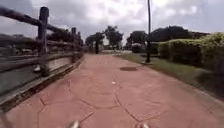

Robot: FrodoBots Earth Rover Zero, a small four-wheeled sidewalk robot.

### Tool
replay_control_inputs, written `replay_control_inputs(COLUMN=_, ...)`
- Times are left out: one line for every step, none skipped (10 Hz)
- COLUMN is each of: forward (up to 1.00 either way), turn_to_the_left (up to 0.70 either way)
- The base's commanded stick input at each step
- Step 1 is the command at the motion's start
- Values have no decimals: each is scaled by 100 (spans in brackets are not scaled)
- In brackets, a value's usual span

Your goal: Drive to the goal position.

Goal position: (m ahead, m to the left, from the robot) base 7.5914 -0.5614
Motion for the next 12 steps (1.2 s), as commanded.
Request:
replay_control_inputs(forward=70, turn_to_the_left=-33)
replay_control_inputs(forward=70, turn_to_the_left=-33)
replay_control_inputs(forward=70, turn_to_the_left=-28)
replay_control_inputs(forward=70, turn_to_the_left=-11)
replay_control_inputs(forward=70, turn_to_the_left=0)
replay_control_inputs(forward=70, turn_to_the_left=0)
replay_control_inputs(forward=70, turn_to_the_left=0)
replay_control_inputs(forward=70, turn_to_the_left=0)
replay_control_inputs(forward=70, turn_to_the_left=0)
replay_control_inputs(forward=70, turn_to_the_left=0)
replay_control_inputs(forward=70, turn_to_the_left=0)
replay_control_inputs(forward=70, turn_to_the_left=0)
